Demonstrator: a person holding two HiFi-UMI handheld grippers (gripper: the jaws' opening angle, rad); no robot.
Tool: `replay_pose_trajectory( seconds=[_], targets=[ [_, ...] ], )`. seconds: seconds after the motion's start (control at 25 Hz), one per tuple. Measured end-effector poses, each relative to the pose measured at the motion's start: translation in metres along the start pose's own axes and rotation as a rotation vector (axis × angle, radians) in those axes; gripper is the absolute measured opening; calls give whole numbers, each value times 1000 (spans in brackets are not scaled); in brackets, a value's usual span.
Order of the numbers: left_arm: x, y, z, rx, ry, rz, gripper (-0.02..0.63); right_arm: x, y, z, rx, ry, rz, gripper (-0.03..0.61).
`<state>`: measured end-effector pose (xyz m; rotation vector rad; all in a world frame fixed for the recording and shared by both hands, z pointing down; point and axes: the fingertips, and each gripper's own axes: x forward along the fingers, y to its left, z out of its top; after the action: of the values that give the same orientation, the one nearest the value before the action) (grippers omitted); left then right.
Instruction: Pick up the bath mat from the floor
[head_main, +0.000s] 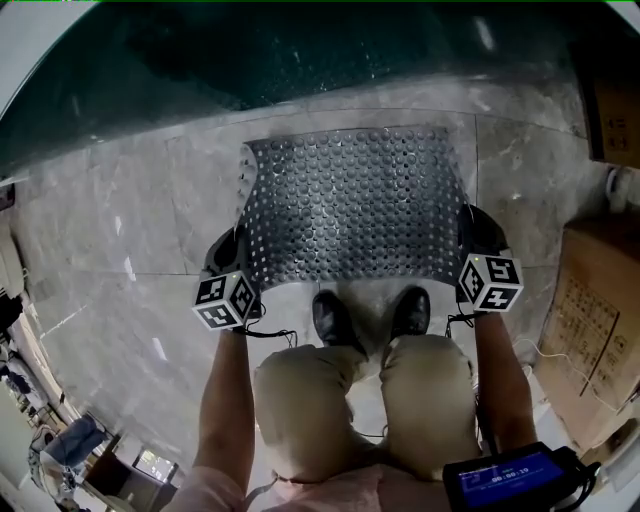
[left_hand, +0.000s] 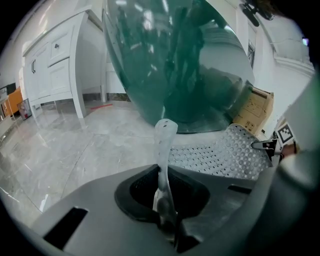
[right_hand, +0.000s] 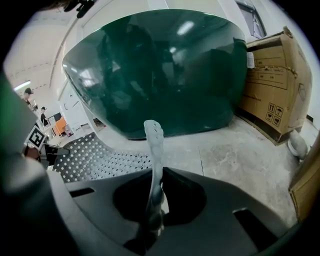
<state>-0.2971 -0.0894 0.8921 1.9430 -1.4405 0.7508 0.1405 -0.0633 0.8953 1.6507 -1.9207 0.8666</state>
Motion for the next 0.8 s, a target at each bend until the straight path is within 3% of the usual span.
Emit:
replay_pose_trajectory(
  seconds=[0.36,0.8],
  targets=[
    [-14,-26,21,-5,9,-53,37,-16,28,22,-29,6,23,28],
    [-10,-50,22,-3,29,-110,37,-8,53,26,-42,32,61,28]
  ],
)
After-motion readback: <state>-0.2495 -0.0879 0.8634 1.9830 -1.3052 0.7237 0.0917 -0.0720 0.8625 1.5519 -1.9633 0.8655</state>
